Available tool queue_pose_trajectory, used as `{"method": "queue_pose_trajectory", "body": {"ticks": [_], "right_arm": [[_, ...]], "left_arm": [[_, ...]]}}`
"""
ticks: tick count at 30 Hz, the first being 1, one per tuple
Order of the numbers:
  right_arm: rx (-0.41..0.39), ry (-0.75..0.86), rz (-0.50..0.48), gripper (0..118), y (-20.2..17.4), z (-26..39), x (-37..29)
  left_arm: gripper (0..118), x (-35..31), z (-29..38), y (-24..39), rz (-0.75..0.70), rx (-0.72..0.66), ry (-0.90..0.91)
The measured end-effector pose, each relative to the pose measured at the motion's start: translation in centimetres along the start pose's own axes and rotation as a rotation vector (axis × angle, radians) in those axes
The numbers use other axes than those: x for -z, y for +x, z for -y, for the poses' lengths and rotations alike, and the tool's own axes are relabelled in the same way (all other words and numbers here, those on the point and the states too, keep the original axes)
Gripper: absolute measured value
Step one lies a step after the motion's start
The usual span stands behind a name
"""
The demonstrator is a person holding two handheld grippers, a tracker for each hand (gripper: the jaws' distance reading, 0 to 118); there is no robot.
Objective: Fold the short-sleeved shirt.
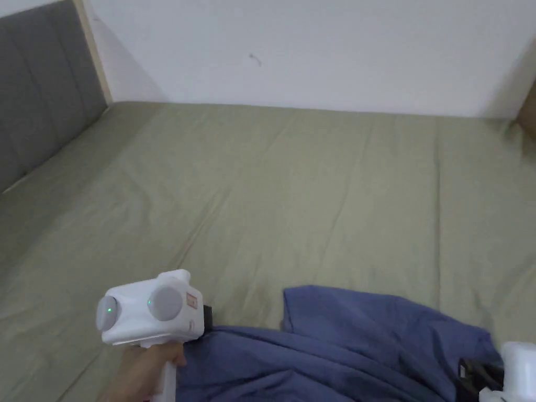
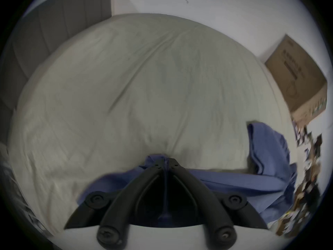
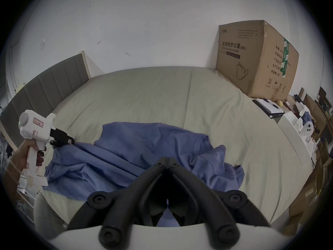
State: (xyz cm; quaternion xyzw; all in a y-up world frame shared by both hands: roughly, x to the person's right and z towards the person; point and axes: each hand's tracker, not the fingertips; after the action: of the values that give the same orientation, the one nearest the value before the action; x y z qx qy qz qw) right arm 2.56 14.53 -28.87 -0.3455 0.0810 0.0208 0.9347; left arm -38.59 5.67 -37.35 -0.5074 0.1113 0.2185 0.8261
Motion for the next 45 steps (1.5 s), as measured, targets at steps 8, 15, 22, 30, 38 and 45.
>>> {"method": "queue_pose_trajectory", "body": {"ticks": [8, 15, 22, 30, 38, 45], "right_arm": [[0.026, -0.028, -0.038, 0, 2.1, -0.4, 0.3], [-0.062, -0.114, -0.248, 4, 4.2, -6.5, 3.8], [-0.333, -0.264, -0.267, 111, 2.3, -11.3, 13.8], [-0.459, -0.457, -0.231, 82, -1.1, -8.7, 23.8], [-0.528, -0.418, -0.16, 2, -1.7, -8.9, 21.4], [-0.276, -0.321, -0.19, 2, 1.9, -13.2, 16.3]], "left_arm": [[1, -3.3, -1.0, 0.3, 0.023, 0.037, 0.04], [1, -9.2, -2.5, 0.0, 0.089, 0.127, 0.156], [1, -11.2, -1.0, 0.7, 0.082, 0.145, 0.168], [1, -11.0, -0.7, -0.4, 0.069, 0.131, 0.138], [1, -11.1, -0.5, -0.6, 0.052, 0.136, 0.132], [1, -14.5, -1.0, -0.8, 0.041, 0.168, 0.165]]}}
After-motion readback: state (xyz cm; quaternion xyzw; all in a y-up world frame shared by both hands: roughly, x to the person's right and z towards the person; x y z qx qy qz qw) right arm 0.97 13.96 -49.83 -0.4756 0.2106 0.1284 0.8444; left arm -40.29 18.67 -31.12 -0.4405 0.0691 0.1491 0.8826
